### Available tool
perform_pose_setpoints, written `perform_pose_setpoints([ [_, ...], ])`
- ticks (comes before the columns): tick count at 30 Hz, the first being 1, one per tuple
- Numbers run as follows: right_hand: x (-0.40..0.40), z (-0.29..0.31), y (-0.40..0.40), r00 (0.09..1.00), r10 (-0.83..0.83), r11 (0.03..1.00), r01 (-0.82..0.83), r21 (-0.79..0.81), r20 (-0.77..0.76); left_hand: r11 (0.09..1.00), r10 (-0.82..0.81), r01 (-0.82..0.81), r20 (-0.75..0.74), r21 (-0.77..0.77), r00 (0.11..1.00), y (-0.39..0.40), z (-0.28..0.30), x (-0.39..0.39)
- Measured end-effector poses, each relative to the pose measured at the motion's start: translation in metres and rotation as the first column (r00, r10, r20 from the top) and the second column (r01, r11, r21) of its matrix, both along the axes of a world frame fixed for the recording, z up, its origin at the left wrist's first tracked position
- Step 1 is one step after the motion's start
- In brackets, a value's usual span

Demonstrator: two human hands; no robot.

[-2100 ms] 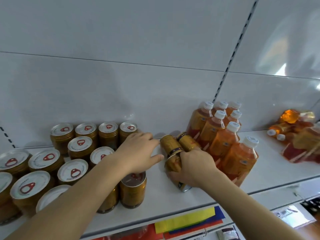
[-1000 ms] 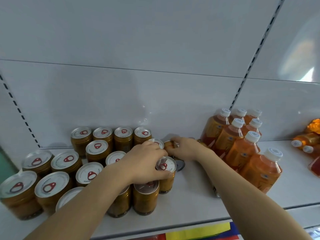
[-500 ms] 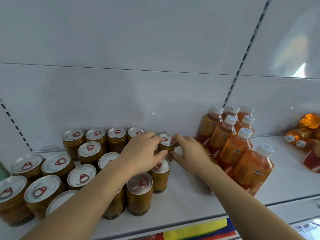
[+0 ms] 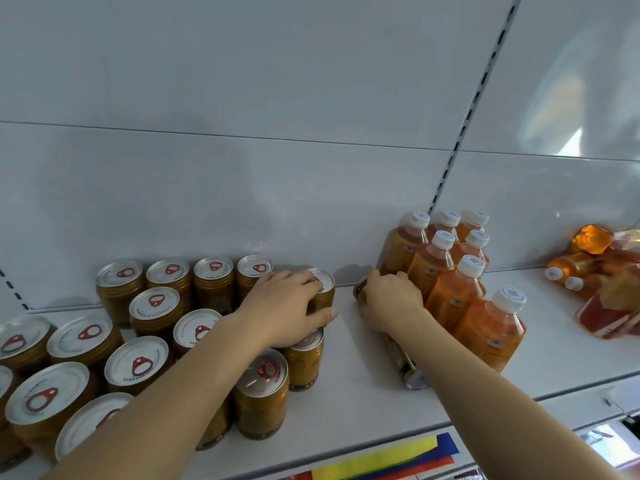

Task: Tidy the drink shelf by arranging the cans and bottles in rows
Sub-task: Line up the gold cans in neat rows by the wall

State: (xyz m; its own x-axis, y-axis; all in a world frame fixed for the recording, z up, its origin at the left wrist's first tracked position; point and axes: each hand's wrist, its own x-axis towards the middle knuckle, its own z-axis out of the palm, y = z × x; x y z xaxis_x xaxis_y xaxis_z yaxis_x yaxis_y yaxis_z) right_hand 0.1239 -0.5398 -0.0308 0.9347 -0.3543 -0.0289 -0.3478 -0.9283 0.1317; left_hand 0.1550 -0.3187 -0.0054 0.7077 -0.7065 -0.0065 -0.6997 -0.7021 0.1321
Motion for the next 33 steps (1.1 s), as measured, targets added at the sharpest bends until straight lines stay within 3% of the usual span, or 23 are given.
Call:
perform_pose_setpoints([
  [4,0.009,-0.003,0.002,0.998,0.056,0.995,-0.054,-0.084,0.021,1.0,-0.001,0.001,-0.012,-0.021,1.0,0.001,-0.002,0.001],
  [7,0.007,-0.009,-0.004,0.977,0.193,0.979,-0.197,0.047,0.087,1.0,-0.006,0.005,-0.019,-0.027,1.0,0.002,-0.003,0.001],
  [10,0.005,-0.01,-0.003,0.968,0.251,0.962,-0.252,0.104,0.025,0.999,-0.007,0.006,-0.025,-0.034,1.0,0.002,-0.003,0.001],
  [13,0.003,-0.011,-0.001,0.982,0.181,0.97,-0.186,0.156,0.046,0.999,-0.005,0.004,-0.031,-0.035,0.999,0.002,-0.003,0.003],
  [19,-0.015,0.015,-0.002,0.945,0.08,0.94,-0.178,0.292,0.316,0.999,-0.007,0.005,-0.042,-0.045,0.999,0.002,-0.004,0.003],
  [26,-0.016,0.018,0.006,0.947,0.159,0.887,-0.261,0.38,0.279,1.0,0.013,-0.014,-0.047,-0.022,0.999,0.001,-0.002,0.004],
  [29,-0.026,0.025,0.003,0.936,0.197,0.903,-0.29,0.318,0.293,1.0,0.018,-0.018,-0.045,-0.007,0.999,0.0,0.003,0.002],
  [31,-0.04,0.029,0.002,0.938,0.181,0.956,-0.238,0.17,0.296,1.0,0.016,-0.016,-0.032,0.004,0.999,-0.003,0.005,0.0],
  [33,-0.057,0.035,0.003,0.973,0.132,0.99,-0.138,0.017,0.189,1.0,0.007,-0.007,-0.019,0.021,1.0,-0.007,0.008,-0.004],
])
